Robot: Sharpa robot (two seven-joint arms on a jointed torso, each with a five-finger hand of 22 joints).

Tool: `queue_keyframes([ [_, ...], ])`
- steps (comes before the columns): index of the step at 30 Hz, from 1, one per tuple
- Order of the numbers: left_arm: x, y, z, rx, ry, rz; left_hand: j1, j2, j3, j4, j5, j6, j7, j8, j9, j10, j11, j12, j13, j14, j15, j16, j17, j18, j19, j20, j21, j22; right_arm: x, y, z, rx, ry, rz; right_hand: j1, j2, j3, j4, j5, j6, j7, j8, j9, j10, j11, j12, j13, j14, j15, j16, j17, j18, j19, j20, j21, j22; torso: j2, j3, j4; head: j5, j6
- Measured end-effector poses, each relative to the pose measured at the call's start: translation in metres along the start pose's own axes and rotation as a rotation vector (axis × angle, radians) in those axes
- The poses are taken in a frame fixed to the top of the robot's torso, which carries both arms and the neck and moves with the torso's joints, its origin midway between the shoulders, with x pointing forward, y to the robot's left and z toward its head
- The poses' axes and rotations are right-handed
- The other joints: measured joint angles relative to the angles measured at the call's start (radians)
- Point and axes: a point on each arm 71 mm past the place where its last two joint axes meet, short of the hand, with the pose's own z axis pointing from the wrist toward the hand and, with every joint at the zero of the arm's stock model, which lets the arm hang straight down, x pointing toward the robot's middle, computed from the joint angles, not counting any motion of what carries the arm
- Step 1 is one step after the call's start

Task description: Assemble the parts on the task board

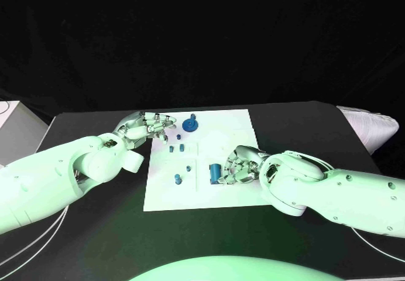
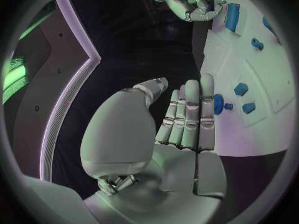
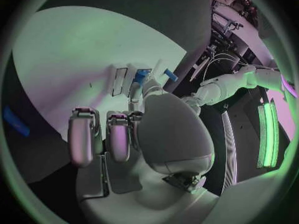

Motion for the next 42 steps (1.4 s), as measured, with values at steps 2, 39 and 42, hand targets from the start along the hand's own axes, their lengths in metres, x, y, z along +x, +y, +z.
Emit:
queue_keyframes([
  [2,0.0,0.0,0.0,0.0,0.0,0.0,0.0,0.0,0.0,0.0,0.0,0.0,0.0,0.0,0.0,0.0,0.0,0.0,0.0,0.0,0.0,0.0,0.0,0.0,0.0,0.0,0.0,0.0,0.0012,0.0016,0.0007,-0.004,0.0,-0.001,0.0,0.0,0.0,0.0,0.0,0.0,0.0,0.0,0.0,0.0,0.0,0.0,0.0,0.0,0.0,0.0,0.0,0.0,0.0,0.0,0.0,0.0,0.0,0.0,0.0,0.0,0.0],
  [39,-0.0022,-0.0003,-0.0015,-0.002,-0.004,0.002,0.0,0.0,0.0,0.0,0.0,0.0,0.0,0.0,0.0,-0.004,0.004,0.003,0.0,0.0,0.0,0.0,0.0,0.0,0.0,0.0,-0.004,-0.001,0.0066,0.0054,0.0045,-0.022,-0.033,-0.016,0.003,0.029,0.036,-0.003,0.059,0.003,-0.003,0.0,-0.004,0.004,-0.004,0.012,-0.001,0.004,-0.004,0.004,0.0,-0.01,0.0,0.0,0.015,0.0,0.0,-0.0001,-0.0005,0.004,-0.008],
  [42,-0.0022,-0.0002,-0.0015,-0.002,-0.004,0.002,0.0,0.0,0.0,0.0,0.0,0.0,0.0,0.0,0.0,-0.004,0.004,0.003,0.0,0.0,0.0,0.0,0.0,0.0,0.0,0.0,-0.004,-0.001,0.0066,0.0062,0.0051,-0.026,-0.034,-0.017,0.018,0.028,0.05,-0.003,0.059,0.003,-0.003,0.0,-0.004,0.001,-0.006,0.012,-0.001,0.004,-0.004,0.004,0.0,-0.01,0.0,0.0,0.015,0.0,0.0,-0.0001,-0.0006,0.004,-0.008],
])
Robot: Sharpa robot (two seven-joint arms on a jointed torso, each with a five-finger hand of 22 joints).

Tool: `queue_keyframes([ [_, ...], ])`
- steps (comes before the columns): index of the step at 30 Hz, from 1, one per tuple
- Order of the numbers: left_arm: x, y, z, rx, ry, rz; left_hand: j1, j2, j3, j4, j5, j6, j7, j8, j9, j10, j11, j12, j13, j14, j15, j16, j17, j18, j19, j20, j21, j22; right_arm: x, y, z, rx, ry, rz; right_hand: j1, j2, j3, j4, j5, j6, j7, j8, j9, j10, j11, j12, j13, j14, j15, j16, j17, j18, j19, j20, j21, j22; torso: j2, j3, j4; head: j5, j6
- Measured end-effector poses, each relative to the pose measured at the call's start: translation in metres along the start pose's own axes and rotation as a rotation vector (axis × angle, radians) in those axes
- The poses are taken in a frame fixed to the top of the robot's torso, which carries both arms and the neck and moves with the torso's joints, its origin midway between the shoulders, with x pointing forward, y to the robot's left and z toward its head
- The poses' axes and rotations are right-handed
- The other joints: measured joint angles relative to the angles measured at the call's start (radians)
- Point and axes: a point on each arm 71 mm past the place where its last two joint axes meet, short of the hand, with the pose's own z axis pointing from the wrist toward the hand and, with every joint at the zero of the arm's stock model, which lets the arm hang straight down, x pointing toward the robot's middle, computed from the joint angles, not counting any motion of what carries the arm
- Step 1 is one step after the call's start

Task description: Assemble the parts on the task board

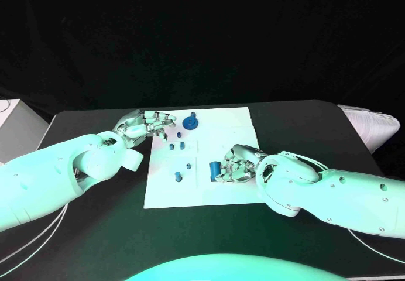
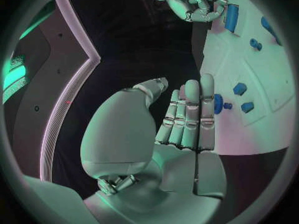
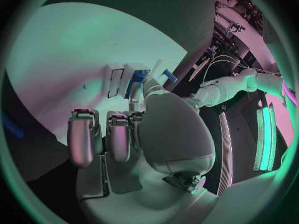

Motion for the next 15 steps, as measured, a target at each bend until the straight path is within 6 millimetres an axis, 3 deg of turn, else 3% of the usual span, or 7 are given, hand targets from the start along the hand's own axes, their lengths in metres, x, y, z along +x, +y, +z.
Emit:
queue_keyframes([
  [6,0.0,0.0,0.0,0.0,0.0,0.0,0.003,0.003,0.0,0.0,0.0,0.0,0.0,0.0,0.0,0.0,0.0,0.0,0.0,0.0,0.0,0.0,0.0,0.0,0.0,0.0,0.0,0.0,-0.0003,0.0016,0.0011,-0.007,-0.002,-0.004,0.025,-0.01,0.031,-0.003,-0.001,0.0,0.0,0.0,-0.003,0.0,0.0,0.0,0.0,-0.004,-0.004,0.001,0.0,0.0,0.0,-0.007,0.0,0.0,0.0,0.0001,0.0,0.0,0.001],
  [11,-0.0002,0.0,-0.0001,-0.001,0.0,0.0,0.004,0.004,-0.003,0.003,0.0,0.0,0.0,0.0,0.0,0.0,0.0,0.0,0.0,0.0,0.0,0.0,0.0,0.0,0.0,0.0,0.0,0.0,-0.0013,0.0024,0.0015,-0.015,-0.001,-0.009,0.07,-0.049,0.076,-0.004,-0.001,0.0,0.0,0.0,-0.011,0.0,0.0,0.0,0.0,-0.004,-0.004,0.003,0.0,0.0,0.0,-0.007,0.0,0.0,-0.001,0.0001,-0.0001,0.0,0.001],
  [15,-0.0002,0.0001,-0.0001,-0.001,0.0,0.0,0.004,0.004,-0.003,0.003,0.0,0.0,0.0,0.0,0.0,0.0,0.0,0.0,0.0,0.0,0.0,0.0,0.0,0.0,0.0,0.0,0.0,0.0,-0.001,0.0028,0.0016,-0.023,0.005,-0.013,0.084,-0.064,0.088,-0.002,-0.001,0.0,0.0,0.0,-0.015,0.0,0.0,0.0,0.0,-0.004,-0.004,0.003,0.0,0.0,0.0,-0.007,0.0,0.0,-0.001,0.0001,-0.0009,-0.001,-0.001],
])
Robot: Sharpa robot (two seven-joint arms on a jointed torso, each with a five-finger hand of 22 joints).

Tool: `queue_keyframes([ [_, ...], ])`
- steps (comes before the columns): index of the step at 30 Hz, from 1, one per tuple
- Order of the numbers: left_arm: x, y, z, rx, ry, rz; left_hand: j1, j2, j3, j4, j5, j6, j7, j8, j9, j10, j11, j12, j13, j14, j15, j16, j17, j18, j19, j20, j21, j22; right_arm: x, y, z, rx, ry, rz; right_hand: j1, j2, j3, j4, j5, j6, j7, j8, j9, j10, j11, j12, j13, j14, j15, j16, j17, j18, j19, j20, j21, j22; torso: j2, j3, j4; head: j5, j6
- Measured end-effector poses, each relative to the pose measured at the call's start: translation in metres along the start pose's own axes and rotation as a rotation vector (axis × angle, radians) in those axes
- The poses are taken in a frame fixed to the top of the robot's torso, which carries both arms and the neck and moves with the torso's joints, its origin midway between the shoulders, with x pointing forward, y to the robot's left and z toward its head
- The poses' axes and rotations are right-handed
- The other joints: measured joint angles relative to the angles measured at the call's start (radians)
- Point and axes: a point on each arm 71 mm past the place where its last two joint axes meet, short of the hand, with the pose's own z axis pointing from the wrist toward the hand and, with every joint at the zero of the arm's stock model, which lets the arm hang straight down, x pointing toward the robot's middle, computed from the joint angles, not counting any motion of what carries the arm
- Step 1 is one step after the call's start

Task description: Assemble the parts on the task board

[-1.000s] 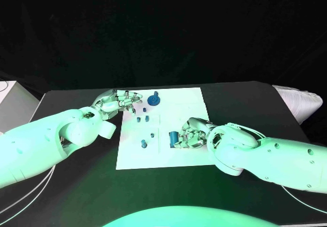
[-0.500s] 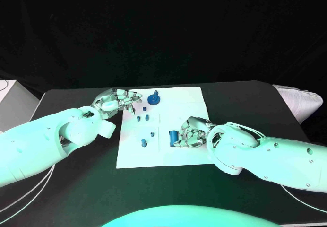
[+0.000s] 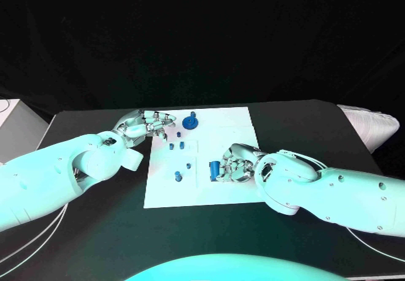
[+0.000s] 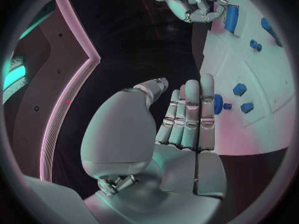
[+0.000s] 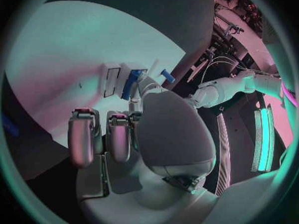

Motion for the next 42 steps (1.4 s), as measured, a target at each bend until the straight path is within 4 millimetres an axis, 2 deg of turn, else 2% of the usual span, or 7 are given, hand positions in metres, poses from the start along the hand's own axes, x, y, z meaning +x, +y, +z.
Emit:
queue_keyframes([
  [7,0.0,0.0,0.0,-0.001,0.0,0.0,0.0,0.0,0.0,0.0,0.0,0.0,0.0,0.0,0.0,0.0,0.0,0.0,0.0,0.0,0.0,0.0,0.0,0.0,0.0,0.0,0.0,-0.001,0.0,-0.002,0.0,-0.002,0.007,-0.003,-0.008,-0.021,0.006,0.0,-0.014,0.004,-0.004,0.0,-0.003,0.0,0.0,0.0,0.0,0.0,0.0,0.0,0.0,0.0,0.0,0.0,0.0,0.0,0.0,0.0006,-0.0002,0.0,-0.001],
  [12,0.0,0.0,0.0,-0.001,0.001,0.0,0.0,0.0,0.003,0.003,0.0,0.0,0.0,0.0,0.0,0.0,0.0,0.0,0.0,0.0,0.0,0.0,-0.001,0.0,0.0,0.0,0.0,-0.001,-0.001,-0.004,0.0,0.0,0.006,-0.002,-0.007,-0.022,0.01,0.004,-0.019,0.007,0.0,0.0,-0.004,0.0,0.0,0.0,0.0,0.0,0.0,0.0,0.0,0.0,0.0,0.0,0.0,0.0,0.0,0.0011,-0.0002,-0.001,-0.001],
  [17,0.0,0.0,0.0,-0.002,0.001,-0.001,0.0,0.0,0.003,0.003,0.0,0.0,0.0,0.0,0.0,0.0,0.0,0.0,0.0,0.0,0.0,0.0,-0.001,0.0,0.0,0.0,0.0,-0.001,-0.001,-0.005,-0.002,0.001,-0.002,0.006,-0.032,-0.046,0.01,0.004,-0.019,0.007,0.0,-0.004,-0.007,0.0,0.0,-0.009,0.0,0.0,0.0,0.0,0.0,0.001,0.0,0.0,0.0,0.0,0.0,0.0012,-0.0002,-0.002,0.001],
  [23,0.0,0.0,0.0,-0.002,0.001,-0.001,0.004,0.004,0.003,0.003,0.004,0.0,0.0,0.0,0.0,0.0,0.0,0.0,0.0,0.0,0.0,0.0,-0.001,0.0,0.0,0.0,0.0,-0.001,-0.005,-0.01,-0.007,-0.001,-0.025,0.035,-0.1,-0.053,-0.012,0.006,-0.006,-0.006,0.013,-0.024,-0.018,0.001,0.005,-0.023,0.001,0.002,0.003,0.0,0.0,0.001,0.0,0.0,-0.004,0.0,0.0,0.0012,0.0007,-0.003,0.003],
  [28,0.0,0.0,0.0,-0.002,0.001,-0.001,0.004,0.004,0.003,0.003,0.004,0.0,0.0,0.0,0.0,0.0,0.0,0.0,0.0,0.0,0.0,0.0,-0.001,0.0,0.0,0.0,0.0,-0.001,-0.01,-0.015,-0.015,-0.001,-0.045,0.068,-0.116,-0.047,-0.03,0.005,-0.003,-0.011,0.018,-0.036,-0.025,0.002,0.01,-0.027,0.001,0.0,0.008,0.0,0.0,0.001,0.0,0.0,-0.004,0.0,0.0,0.0007,0.0004,-0.006,0.006],
  [33,0.0,0.001,0.0,-0.003,0.0,-0.001,0.004,0.004,0.003,0.003,0.004,0.0,0.0,0.0,0.0,0.0,0.0,0.0,0.0,0.0,0.0,0.0,-0.001,0.0,0.0,0.0,0.0,-0.001,-0.022,-0.03,-0.022,0.026,-0.057,0.117,-0.108,-0.028,-0.032,0.004,0.008,-0.041,0.041,-0.084,-0.05,0.001,0.026,-0.027,0.001,0.0,0.018,-0.001,0.0,0.001,0.0,0.011,-0.008,0.0,-0.001,0.0006,-0.0013,-0.01,0.009],
  [42,0.0,0.002,0.0,-0.005,0.0,-0.002,0.004,0.004,0.003,0.003,0.004,0.0,0.0,0.0,0.0,0.0,0.0,0.0,0.0,0.0,0.0,0.0,-0.001,0.0,0.0,0.0,0.0,-0.001,-0.054,-0.079,-0.037,0.143,-0.074,0.2,-0.093,-0.012,0.005,0.0,0.018,-0.056,0.056,-0.175,-0.114,-0.001,0.046,-0.023,0.001,0.0,0.036,-0.001,0.0,0.001,0.002,0.027,-0.008,0.0,-0.006,0.0008,-0.0074,-0.017,0.015],
])
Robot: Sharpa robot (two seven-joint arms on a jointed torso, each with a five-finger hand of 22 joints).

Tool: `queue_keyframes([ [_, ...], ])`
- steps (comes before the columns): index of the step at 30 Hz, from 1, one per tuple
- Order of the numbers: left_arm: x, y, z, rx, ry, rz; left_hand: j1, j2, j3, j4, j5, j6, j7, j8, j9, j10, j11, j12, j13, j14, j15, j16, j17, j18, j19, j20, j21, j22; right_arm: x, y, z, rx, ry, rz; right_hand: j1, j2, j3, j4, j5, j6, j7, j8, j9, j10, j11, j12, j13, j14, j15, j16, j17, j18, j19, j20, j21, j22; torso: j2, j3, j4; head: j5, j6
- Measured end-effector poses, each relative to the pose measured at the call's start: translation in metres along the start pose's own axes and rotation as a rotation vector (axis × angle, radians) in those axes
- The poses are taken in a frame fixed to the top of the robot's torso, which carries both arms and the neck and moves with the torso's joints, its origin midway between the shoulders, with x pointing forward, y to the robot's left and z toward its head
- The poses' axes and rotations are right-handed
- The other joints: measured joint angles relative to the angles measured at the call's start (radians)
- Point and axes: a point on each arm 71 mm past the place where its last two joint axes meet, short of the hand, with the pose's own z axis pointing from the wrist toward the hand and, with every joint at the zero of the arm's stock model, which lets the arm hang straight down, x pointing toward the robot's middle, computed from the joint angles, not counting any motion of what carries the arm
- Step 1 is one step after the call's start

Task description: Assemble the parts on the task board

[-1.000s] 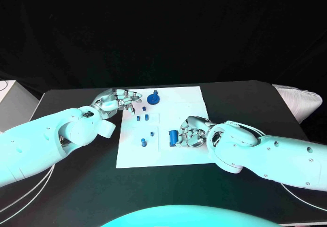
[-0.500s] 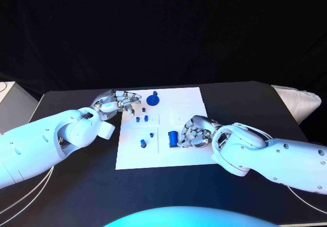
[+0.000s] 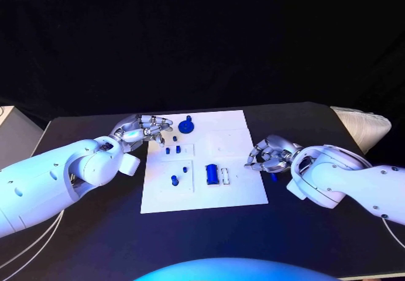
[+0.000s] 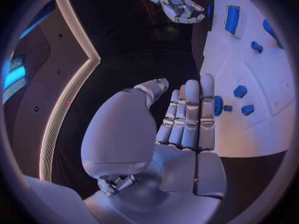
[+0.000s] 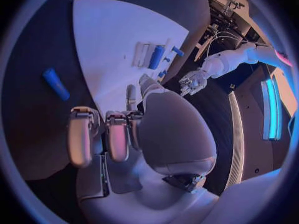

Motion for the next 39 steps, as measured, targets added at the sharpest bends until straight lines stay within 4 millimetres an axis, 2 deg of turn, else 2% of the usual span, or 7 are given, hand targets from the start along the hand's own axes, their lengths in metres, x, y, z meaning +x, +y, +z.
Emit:
queue_keyframes([
  [6,0.002,0.001,-0.001,-0.001,0.005,-0.003,0.0,0.0,0.0,0.0,0.0,-0.004,0.004,0.0,0.0,0.0,0.0,0.004,-0.001,0.0,0.0,0.0,0.0,0.0,0.0,0.0,0.0,0.0,-0.023,-0.029,-0.003,0.08,-0.017,0.011,-0.007,0.007,0.004,0.004,0.0,0.011,0.011,-0.02,-0.021,0.003,0.003,0.005,0.0,0.003,0.003,0.0,0.0,0.0,-0.003,0.004,0.0,0.0,-0.003,-0.0001,-0.0036,-0.011,0.002],
  [14,0.008,0.003,-0.002,-0.002,0.017,-0.01,0.0,0.0,0.0,0.0,0.0,-0.004,0.004,0.0,0.0,0.0,0.0,0.004,-0.001,0.0,0.0,0.0,0.0,0.0,0.0,0.0,0.0,0.0,-0.044,-0.058,-0.01,0.171,-0.04,-0.008,-0.065,-0.001,-0.004,0.006,-0.004,0.043,0.007,-0.032,-0.038,0.004,0.003,0.005,0.0,0.003,0.003,0.0,0.0,0.0,0.0,0.007,0.0,0.001,-0.004,-0.0012,-0.0035,-0.05,0.011],
  [20,0.01,0.003,-0.002,0.0,0.024,-0.014,0.0,0.0,0.0,0.0,0.0,-0.004,0.004,0.0,0.0,0.0,0.0,0.004,-0.001,0.0,0.0,0.0,0.0,0.0,0.0,0.0,0.0,-0.001,-0.047,-0.063,-0.013,0.203,-0.047,-0.074,-0.094,-0.015,-0.038,0.007,-0.013,0.058,-0.001,-0.032,-0.037,0.004,0.003,0.005,0.0,0.004,0.003,0.0,0.0,0.0,0.0,0.007,0.0,0.001,-0.004,-0.0015,-0.0037,-0.071,0.016],
  [25,0.011,0.003,-0.002,0.001,0.025,-0.016,0.0,0.0,0.001,0.001,0.0,-0.004,0.004,0.0,0.0,0.0,0.0,0.004,0.0,0.0,0.0,0.0,0.0,0.0,0.0,0.0,0.0,-0.001,-0.047,-0.062,-0.015,0.224,-0.055,-0.149,-0.133,-0.027,-0.081,0.008,-0.003,0.062,0.002,-0.032,-0.034,0.004,0.003,-0.001,0.0,0.004,0.003,0.0,0.0,0.0,0.0,0.007,0.0,0.001,-0.003,-0.0018,-0.0032,-0.084,0.017],
  [28,0.011,0.003,-0.003,0.002,0.025,-0.017,0.0,0.0,0.0,0.006,0.0,-0.004,0.004,0.0,0.0,0.0,0.0,0.004,0.0,0.0,0.0,0.0,0.0,0.0,0.0,0.0,0.0,-0.001,-0.045,-0.059,-0.016,0.234,-0.056,-0.183,-0.174,-0.029,-0.11,0.009,0.023,0.063,0.001,-0.032,-0.031,0.004,0.003,-0.003,0.0,0.004,0.003,0.0,0.0,0.0,0.0,0.007,0.0,0.001,-0.002,-0.0029,-0.0019,-0.089,0.016],
  [32,0.011,0.003,-0.003,0.002,0.024,-0.018,-0.004,0.004,0.0,0.006,0.0,-0.004,0.004,0.0,0.0,0.0,0.0,0.004,0.0,0.0,0.0,0.0,0.0,0.0,0.0,0.0,0.0,-0.001,-0.04,-0.055,-0.016,0.242,-0.05,-0.211,-0.217,-0.032,-0.134,0.01,0.026,0.065,-0.001,-0.032,-0.025,0.003,0.003,-0.007,0.0,0.004,0.003,0.0,0.0,0.0,0.0,0.007,-0.005,0.001,-0.002,-0.0038,-0.0001,-0.094,0.015],
  [39,0.01,0.003,-0.003,0.002,0.023,-0.018,-0.004,0.004,0.0,0.006,0.0,-0.004,0.004,0.0,0.0,0.0,0.0,0.004,0.0,0.0,0.0,0.0,0.0,0.0,0.0,0.0,0.0,-0.001,-0.029,-0.052,-0.014,0.262,-0.033,-0.248,-0.225,-0.033,-0.134,0.01,0.027,0.066,-0.002,-0.032,-0.024,0.003,0.003,-0.007,0.0,0.004,0.003,0.0,0.0,0.0,0.0,0.007,-0.005,0.0,-0.001,-0.0055,0.0029,-0.1,0.012],
])
